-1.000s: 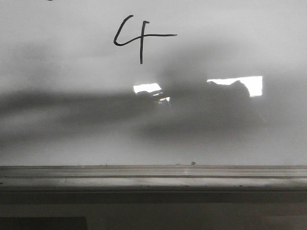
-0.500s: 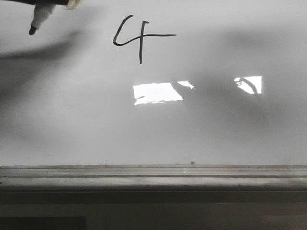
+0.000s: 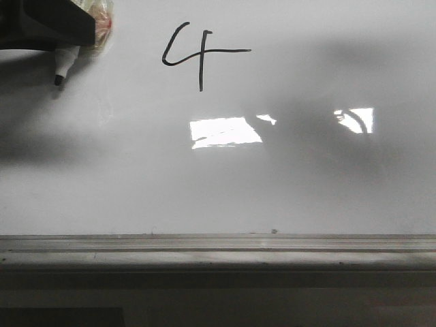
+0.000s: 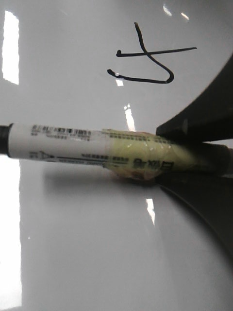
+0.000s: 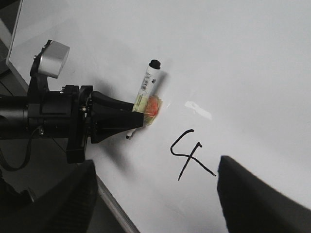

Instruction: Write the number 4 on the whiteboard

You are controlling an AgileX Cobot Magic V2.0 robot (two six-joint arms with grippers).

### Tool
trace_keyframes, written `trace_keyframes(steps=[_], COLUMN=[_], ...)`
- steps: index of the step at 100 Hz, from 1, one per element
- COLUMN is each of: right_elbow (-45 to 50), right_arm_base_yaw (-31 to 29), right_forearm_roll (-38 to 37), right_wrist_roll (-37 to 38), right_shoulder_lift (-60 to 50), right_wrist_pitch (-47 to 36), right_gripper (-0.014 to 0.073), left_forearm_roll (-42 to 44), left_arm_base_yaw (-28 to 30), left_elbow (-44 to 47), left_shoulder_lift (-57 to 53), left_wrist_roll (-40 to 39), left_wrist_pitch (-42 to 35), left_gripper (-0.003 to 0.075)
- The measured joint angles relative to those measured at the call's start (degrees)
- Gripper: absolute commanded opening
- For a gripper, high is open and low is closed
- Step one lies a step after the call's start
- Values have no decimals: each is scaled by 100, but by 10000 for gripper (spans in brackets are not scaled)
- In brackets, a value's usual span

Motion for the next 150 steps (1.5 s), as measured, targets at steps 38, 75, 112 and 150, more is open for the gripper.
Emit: trace_keyframes(steps=[38, 75, 112, 150], right_elbow=[0, 42, 2592, 5122], right_arm_base_yaw=[0, -412, -673, -673], right_forearm_roll=[-10, -619, -780, -780], right_wrist_roll=[0, 176, 234, 234], right_shoulder_lift=[0, -537, -2841, -5506], right_wrist_pitch=[0, 11, -2220, -2851], right_gripper=[468, 279, -66, -66], left_forearm_roll=[12, 871, 2467, 2191], left_arm_base_yaw=[-23, 0, 0, 0], left_elbow=[-43, 25, 183, 1866], left_shoulder_lift=[7, -1279, -2696, -4478], left_wrist_roll=[0, 0, 0, 0], left_wrist_pitch=[63, 182, 1308, 348], left_gripper=[569, 554, -20, -20])
